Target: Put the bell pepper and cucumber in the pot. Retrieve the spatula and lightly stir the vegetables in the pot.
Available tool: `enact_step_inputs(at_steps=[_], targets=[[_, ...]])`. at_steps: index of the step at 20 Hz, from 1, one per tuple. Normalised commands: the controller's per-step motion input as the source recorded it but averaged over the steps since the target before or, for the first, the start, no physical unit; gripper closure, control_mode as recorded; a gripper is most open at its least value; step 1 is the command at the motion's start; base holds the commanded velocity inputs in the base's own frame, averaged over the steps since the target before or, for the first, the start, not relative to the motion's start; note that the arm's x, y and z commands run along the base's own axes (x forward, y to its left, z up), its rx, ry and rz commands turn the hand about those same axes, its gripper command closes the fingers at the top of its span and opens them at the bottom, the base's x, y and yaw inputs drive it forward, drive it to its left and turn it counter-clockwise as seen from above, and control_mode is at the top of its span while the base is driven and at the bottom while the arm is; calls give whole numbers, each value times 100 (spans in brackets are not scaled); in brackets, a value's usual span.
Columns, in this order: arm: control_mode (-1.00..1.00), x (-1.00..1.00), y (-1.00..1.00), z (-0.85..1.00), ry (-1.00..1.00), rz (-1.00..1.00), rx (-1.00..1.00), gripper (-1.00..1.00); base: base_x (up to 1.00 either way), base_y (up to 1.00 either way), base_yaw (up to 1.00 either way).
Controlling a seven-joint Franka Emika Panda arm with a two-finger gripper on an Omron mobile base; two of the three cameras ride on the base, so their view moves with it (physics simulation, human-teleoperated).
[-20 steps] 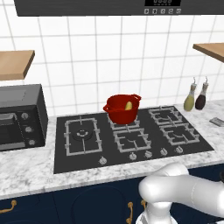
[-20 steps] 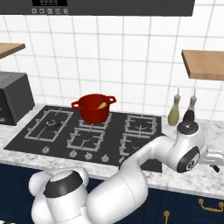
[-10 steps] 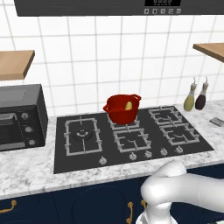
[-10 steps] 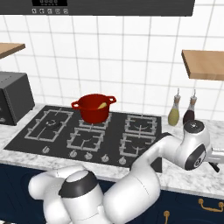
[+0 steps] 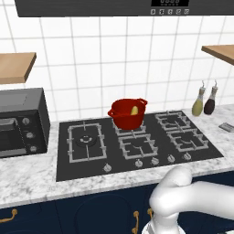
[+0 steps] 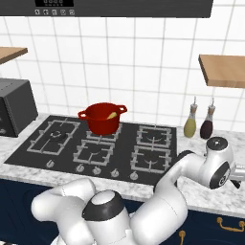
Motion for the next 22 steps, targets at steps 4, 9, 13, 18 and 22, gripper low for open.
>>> enact_step_inputs(at_steps=[4, 9, 13, 18, 22], targets=[[-100, 8, -25, -17, 0, 3, 0, -100, 0, 0, 0], [-100, 9, -17, -7, 0, 5, 0, -100, 0, 0, 0], [-100, 7, -1, -4, 0, 7, 0, -100, 0, 0, 0], [-100, 3, -1, -6, 0, 7, 0, -100, 0, 0, 0], [-100, 3, -7, -8, 0, 6, 0, -100, 0, 0, 0]])
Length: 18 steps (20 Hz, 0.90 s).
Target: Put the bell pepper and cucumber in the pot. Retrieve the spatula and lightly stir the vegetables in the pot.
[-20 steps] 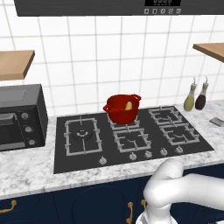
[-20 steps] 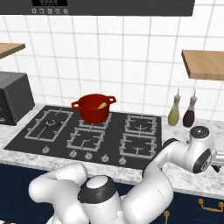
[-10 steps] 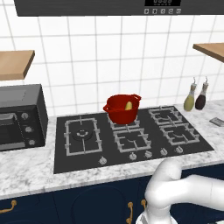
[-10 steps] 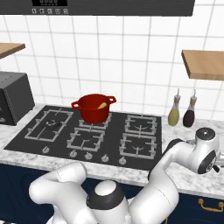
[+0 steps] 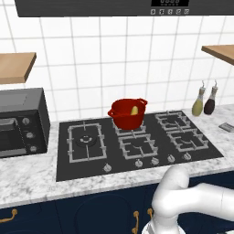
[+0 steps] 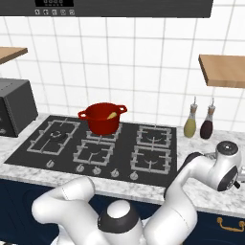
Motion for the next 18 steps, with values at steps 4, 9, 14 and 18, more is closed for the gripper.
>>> enact_step_inputs(at_steps=[4, 9, 14, 18], targets=[[-100, 6, -9, -8, 0, 5, 0, -100, 0, 0, 0], [-100, 5, -13, -9, 1, 4, 0, -100, 0, 0, 0], [-100, 3, -19, -13, 2, 4, 1, -100, 0, 0, 0], [-100, 0, -18, -15, 0, 4, 2, -100, 0, 0, 0]])
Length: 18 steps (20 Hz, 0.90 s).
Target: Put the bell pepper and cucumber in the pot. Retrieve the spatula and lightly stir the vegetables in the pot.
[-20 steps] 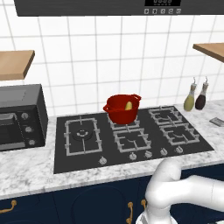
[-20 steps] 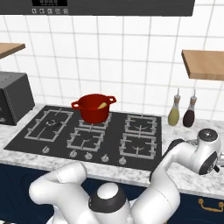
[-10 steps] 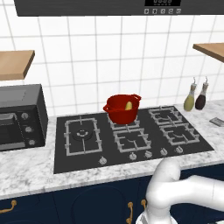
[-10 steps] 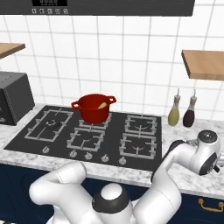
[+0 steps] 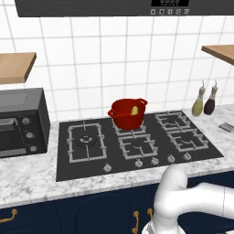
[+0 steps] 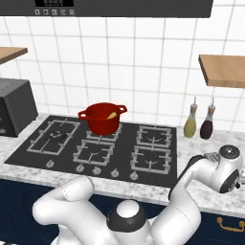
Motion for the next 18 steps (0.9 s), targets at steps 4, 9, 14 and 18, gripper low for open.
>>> enact_step_inputs(at_steps=[4, 9, 14, 18], targets=[[-100, 2, -18, -14, 0, 5, 2, -100, 0, 0, 0], [-100, 1, -16, -13, 0, 5, 1, -100, 0, 0, 0], [-100, 1, -20, -14, 0, 4, 2, -100, 0, 0, 0], [-100, 4, -25, -10, 2, 4, 2, -100, 0, 0, 0]])
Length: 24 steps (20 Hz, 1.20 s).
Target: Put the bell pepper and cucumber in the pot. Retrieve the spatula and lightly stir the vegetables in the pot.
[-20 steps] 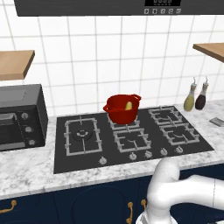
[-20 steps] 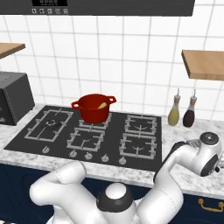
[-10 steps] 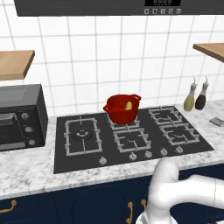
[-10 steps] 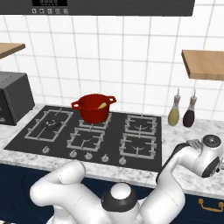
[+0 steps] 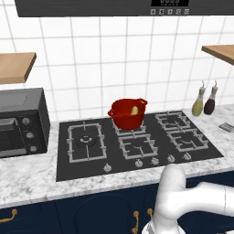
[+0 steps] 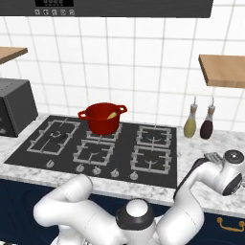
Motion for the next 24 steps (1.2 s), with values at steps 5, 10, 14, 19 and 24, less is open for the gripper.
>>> enact_step_inputs(at_steps=[5, 10, 14, 19, 24], targets=[[-100, 7, -22, -9, 2, 4, 2, -100, 0, 0, 0], [-100, 4, -13, -15, 0, 3, 0, -100, 0, 0, 0], [-100, 0, -13, -42, 0, 2, 0, 100, 0, 0, 0], [-100, 0, -1, -3, 0, 0, 0, 100, 0, 0, 0], [-100, 0, 0, 0, 0, 0, 0, 100, 0, 0, 0]])
